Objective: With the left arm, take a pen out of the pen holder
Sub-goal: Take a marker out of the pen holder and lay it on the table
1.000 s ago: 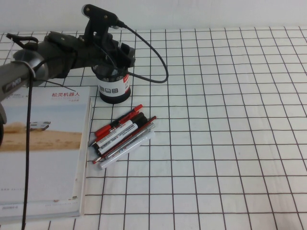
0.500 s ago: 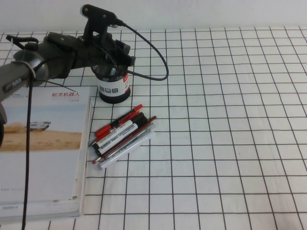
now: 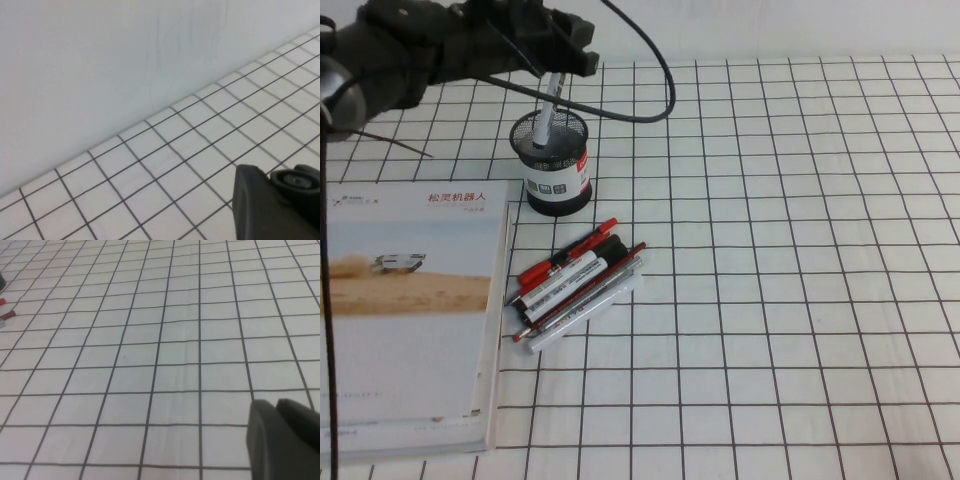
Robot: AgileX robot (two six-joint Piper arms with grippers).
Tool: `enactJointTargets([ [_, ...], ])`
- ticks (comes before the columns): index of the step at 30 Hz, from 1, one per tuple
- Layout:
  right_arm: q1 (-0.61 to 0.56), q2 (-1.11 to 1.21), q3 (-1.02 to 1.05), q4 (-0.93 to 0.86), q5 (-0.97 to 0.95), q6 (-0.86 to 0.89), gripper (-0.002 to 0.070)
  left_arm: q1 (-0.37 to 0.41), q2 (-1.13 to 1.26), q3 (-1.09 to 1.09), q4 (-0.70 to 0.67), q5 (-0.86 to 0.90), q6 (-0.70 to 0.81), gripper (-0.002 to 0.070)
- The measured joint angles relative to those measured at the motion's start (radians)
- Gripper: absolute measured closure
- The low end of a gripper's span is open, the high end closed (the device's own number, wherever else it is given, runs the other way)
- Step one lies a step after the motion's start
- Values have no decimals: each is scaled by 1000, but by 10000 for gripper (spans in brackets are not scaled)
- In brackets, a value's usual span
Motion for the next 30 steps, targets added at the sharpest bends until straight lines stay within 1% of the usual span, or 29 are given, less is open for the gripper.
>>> enactJointTargets([
  [1,0,0,0,0,0,0,691,0,-19,0,31,18,-44,578],
  [4,0,0,0,0,0,0,691,0,-88,0,187,98,-218,578],
  [8,0,0,0,0,0,0,691,-14,-175,0,464,200,-486,578],
  [12,0,0,0,0,0,0,691,-71,-237,0,776,295,-752,578],
  [15,0,0,0,0,0,0,691,-132,-275,0,943,400,-896,578],
  [18,0,0,0,0,0,0,691,-192,-303,0,1040,513,-1000,578],
  [21,0,0,0,0,0,0,691,-241,-318,-2,1072,608,-1081,578],
  [25,0,0,0,0,0,0,691,-288,-303,-2,1090,720,-1098,578],
  [30,0,0,0,0,0,0,691,-319,-229,-2,1096,767,-1100,579],
])
